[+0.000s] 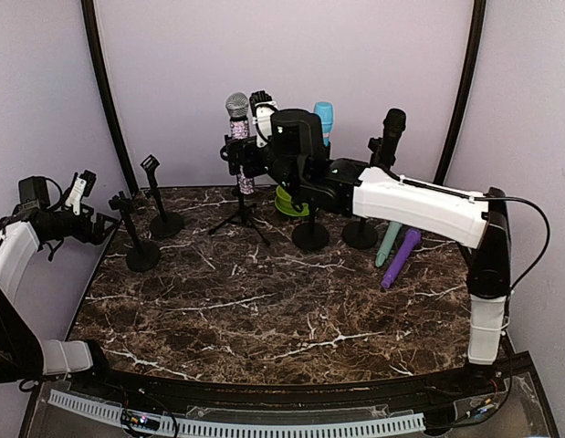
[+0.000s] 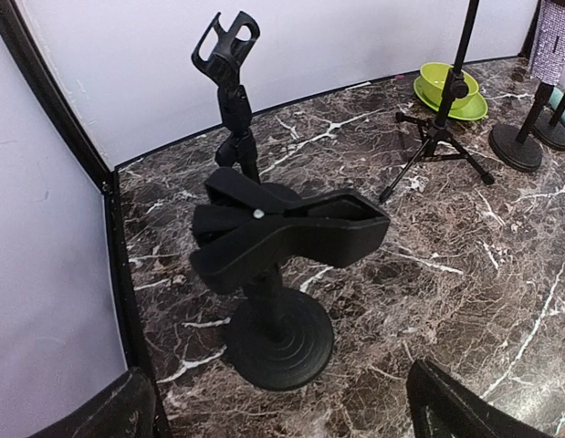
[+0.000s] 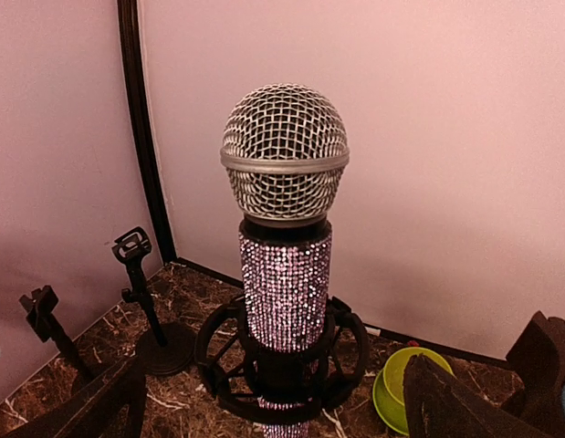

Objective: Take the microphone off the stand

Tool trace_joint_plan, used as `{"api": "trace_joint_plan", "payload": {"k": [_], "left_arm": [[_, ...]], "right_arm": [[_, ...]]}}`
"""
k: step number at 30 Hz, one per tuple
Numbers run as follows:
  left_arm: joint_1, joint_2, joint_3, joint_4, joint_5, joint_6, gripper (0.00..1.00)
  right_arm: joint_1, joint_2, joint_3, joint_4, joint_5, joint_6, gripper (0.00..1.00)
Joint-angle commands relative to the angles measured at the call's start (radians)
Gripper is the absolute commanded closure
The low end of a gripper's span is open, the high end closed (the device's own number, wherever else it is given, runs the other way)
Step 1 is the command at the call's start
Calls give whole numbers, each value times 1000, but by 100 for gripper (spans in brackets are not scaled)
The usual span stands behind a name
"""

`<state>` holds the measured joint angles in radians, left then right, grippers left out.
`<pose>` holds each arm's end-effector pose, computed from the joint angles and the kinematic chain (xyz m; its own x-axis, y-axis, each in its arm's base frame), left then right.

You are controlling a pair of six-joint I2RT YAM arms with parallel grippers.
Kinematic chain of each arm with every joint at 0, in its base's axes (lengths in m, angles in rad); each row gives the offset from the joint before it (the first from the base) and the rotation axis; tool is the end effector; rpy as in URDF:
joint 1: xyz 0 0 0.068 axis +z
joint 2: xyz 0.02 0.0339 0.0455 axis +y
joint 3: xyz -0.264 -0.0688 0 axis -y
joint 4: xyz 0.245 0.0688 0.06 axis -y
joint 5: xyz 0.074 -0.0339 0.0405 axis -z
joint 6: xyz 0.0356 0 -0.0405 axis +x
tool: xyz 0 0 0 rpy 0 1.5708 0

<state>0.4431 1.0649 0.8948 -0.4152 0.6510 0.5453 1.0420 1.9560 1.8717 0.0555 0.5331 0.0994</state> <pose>0.2161 0.0787 0.3056 -0.3669 0.2826 -0.8863 0.3574 0.9224 0.1461 0.2542 0.3993 0.3943 -0.0628 0.0619 -0.9961 -0.4835 0.8713 0.0846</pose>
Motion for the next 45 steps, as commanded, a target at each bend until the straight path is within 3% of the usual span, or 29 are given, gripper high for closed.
{"api": "trace_joint_plan", "payload": {"k": [1, 10, 20, 28, 45], "left_arm": [[29, -18, 92, -220, -26, 51, 1], [36, -55, 174, -408, 57, 68, 1], [35, -100, 305, -532, 21, 51, 1], [35, -123, 368, -555, -28, 21, 1], [36, -125, 400, -630, 141, 96, 1]], "right_arm": [[-39, 103, 201, -125, -80, -56, 1], [-72, 190, 294, -96, -66, -140, 3], [-97, 242, 364, -54, -72, -208, 13], [-105, 268, 387, -48, -123, -216, 31], [-104, 202, 385, -72, -234, -189, 72]]}}
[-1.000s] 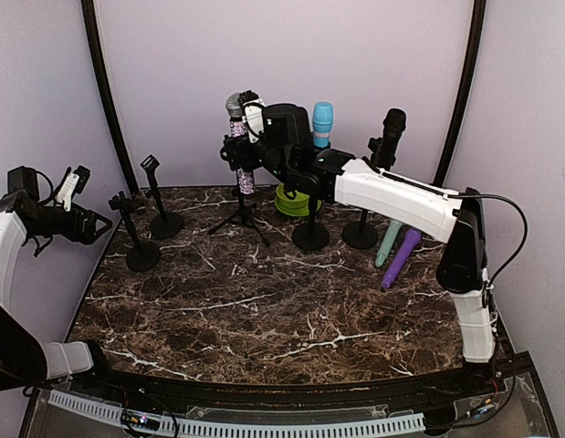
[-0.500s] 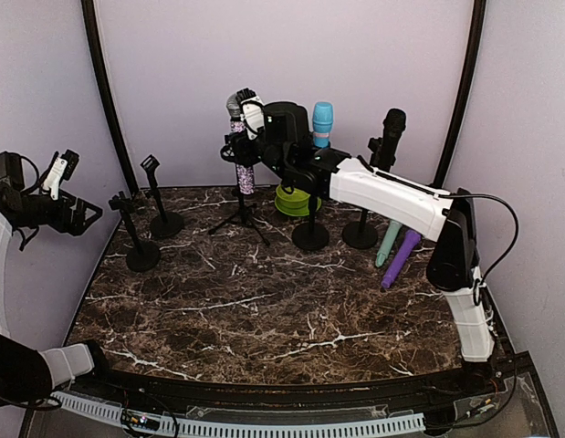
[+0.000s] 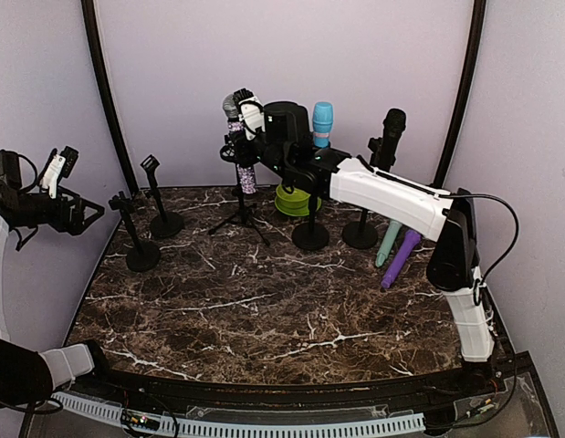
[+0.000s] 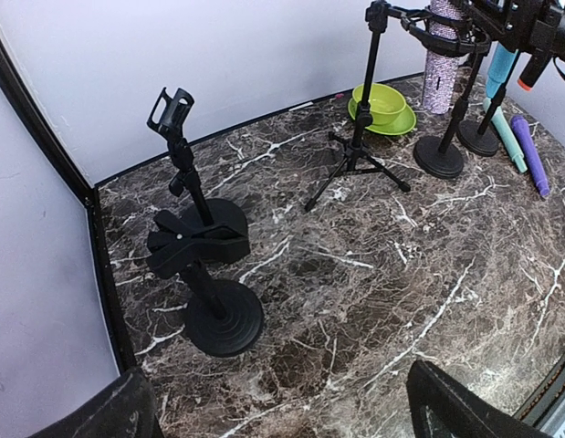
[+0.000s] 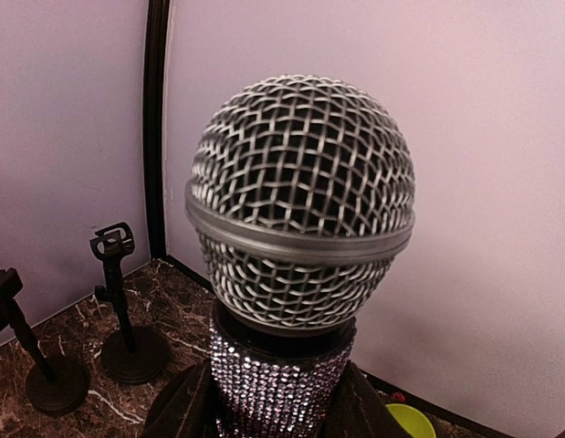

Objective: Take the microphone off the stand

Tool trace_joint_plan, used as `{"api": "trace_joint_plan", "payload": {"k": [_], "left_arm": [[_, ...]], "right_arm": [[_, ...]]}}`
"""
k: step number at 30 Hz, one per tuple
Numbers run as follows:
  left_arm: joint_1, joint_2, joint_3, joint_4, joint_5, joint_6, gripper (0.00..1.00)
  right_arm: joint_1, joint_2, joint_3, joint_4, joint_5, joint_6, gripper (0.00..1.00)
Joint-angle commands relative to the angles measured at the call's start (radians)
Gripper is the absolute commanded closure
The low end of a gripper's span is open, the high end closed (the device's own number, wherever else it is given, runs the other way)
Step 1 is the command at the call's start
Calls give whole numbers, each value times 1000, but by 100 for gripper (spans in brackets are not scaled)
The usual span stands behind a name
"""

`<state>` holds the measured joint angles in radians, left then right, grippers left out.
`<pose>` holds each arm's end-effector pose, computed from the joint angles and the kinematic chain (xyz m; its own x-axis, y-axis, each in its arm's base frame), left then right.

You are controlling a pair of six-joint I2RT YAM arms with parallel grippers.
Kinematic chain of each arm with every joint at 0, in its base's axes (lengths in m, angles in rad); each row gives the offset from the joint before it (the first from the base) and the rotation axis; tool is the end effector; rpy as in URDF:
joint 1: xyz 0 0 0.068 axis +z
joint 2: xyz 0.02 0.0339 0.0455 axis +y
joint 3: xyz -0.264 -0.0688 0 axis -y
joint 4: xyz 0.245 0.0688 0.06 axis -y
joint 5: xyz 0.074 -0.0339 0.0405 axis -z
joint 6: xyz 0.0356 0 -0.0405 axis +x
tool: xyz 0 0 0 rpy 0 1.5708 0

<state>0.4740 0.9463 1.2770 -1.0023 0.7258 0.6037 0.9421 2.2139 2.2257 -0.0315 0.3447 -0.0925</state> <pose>0.1502 0.0505 0.4014 -0.3871 0.2786 -0.8789 0.4138 0.9044 0.1044 0.3215 0.4216 0.3855 0.0404 -0.0922 -0.9949 -0.5612 0.8217 -0.0990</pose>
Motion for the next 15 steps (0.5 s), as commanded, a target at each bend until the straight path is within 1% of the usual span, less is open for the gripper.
{"api": "trace_joint_plan", "payload": {"k": [1, 4, 7, 11, 15], "left_arm": [[5, -11, 18, -42, 73, 45, 1], [5, -27, 4, -31, 98, 57, 1], [5, -36, -10, -15, 129, 63, 1], [3, -21, -6, -12, 179, 71, 1], [2, 9, -1, -9, 256, 72, 3]], "right_arm": [[-3, -59, 44, 10, -54, 7, 75], [-4, -75, 54, 1, -75, 27, 81], [-2, -118, 27, 2, -105, 63, 87], [-3, -173, -17, -8, -178, 134, 93], [9, -237, -99, -14, -215, 179, 94]]}}
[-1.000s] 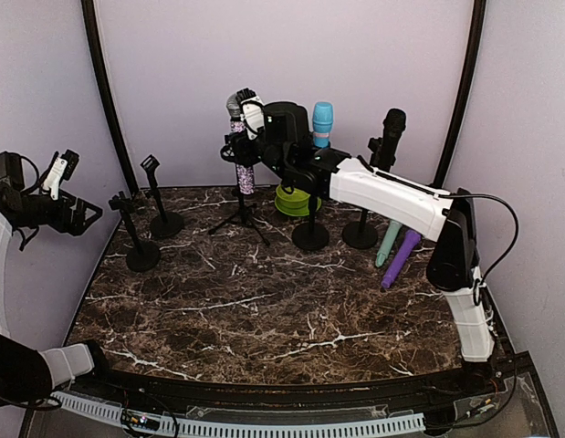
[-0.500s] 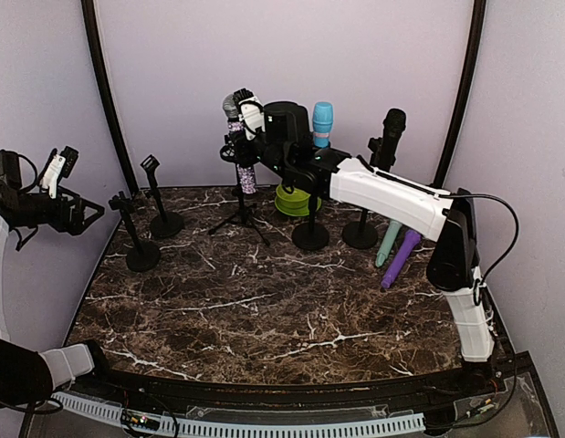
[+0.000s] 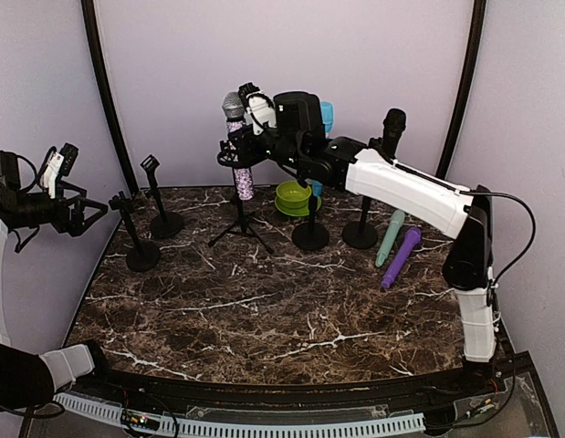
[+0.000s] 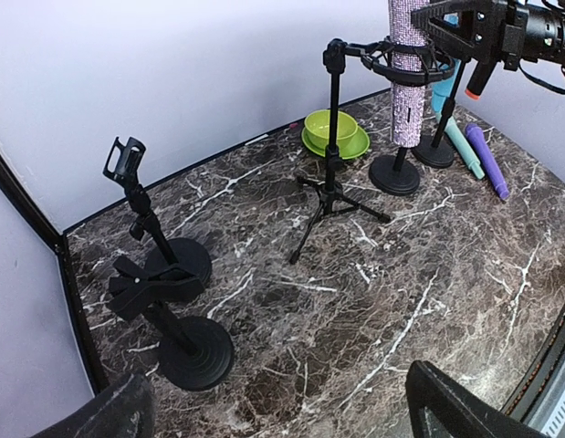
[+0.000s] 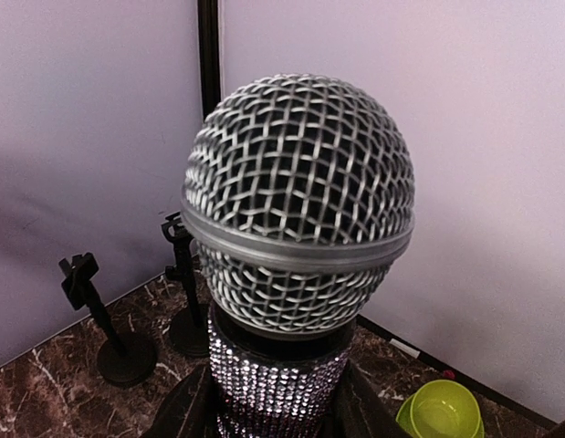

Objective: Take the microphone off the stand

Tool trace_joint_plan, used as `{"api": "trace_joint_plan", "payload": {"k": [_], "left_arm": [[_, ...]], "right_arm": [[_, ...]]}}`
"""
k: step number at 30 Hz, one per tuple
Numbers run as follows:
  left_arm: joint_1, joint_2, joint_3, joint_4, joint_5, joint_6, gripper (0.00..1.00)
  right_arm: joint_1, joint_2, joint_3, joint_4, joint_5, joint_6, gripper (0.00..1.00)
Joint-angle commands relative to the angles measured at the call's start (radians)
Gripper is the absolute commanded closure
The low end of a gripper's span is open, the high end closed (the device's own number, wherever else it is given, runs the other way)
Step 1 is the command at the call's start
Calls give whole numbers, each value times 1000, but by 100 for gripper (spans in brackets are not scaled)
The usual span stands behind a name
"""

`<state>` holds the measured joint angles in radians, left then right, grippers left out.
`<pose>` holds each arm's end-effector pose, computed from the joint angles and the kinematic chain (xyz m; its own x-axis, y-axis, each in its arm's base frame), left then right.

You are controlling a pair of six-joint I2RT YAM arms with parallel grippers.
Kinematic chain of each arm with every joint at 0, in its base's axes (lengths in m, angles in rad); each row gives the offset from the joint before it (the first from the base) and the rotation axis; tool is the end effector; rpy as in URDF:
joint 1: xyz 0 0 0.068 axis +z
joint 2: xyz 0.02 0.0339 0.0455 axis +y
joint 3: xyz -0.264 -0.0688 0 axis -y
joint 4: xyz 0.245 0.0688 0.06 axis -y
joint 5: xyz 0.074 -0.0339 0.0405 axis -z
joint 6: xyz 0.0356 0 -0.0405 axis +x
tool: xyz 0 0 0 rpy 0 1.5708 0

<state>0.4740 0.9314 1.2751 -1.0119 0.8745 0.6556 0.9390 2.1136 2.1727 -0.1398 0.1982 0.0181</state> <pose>0.1450 0.0437 0.4044 -0.2888 0.2913 -0.9120 0.5287 0.8427 0.1017 0.3045 0.4041 0.4051 -0.0598 -0.0517 -0.9969 -0.6743 0.7385 0.0022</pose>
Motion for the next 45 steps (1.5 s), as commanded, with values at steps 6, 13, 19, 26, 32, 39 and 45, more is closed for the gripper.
{"api": "trace_joint_plan", "payload": {"k": [6, 13, 19, 26, 32, 39, 45], "left_arm": [[-147, 61, -20, 88, 106, -34, 6], [-397, 151, -4, 194, 26, -99, 6], [-588, 206, -15, 289, -18, -69, 5], [-724, 280, -106, 578, 32, -167, 13], [-844, 359, -163, 809, 25, -240, 23], [-861, 534, -59, 850, 120, -352, 39], [-881, 577, -93, 902, 212, -379, 43]], "right_arm": [[52, -245, -174, 67, -122, 72, 97], [156, -423, -481, 201, -143, 97, 99], [237, -544, -730, 376, -99, 118, 100], [273, -576, -781, 417, -39, 98, 100], [274, -585, -767, 386, -52, 77, 100], [261, -560, -719, 330, -93, 73, 100], [248, -570, -724, 326, -119, 77, 100]]}}
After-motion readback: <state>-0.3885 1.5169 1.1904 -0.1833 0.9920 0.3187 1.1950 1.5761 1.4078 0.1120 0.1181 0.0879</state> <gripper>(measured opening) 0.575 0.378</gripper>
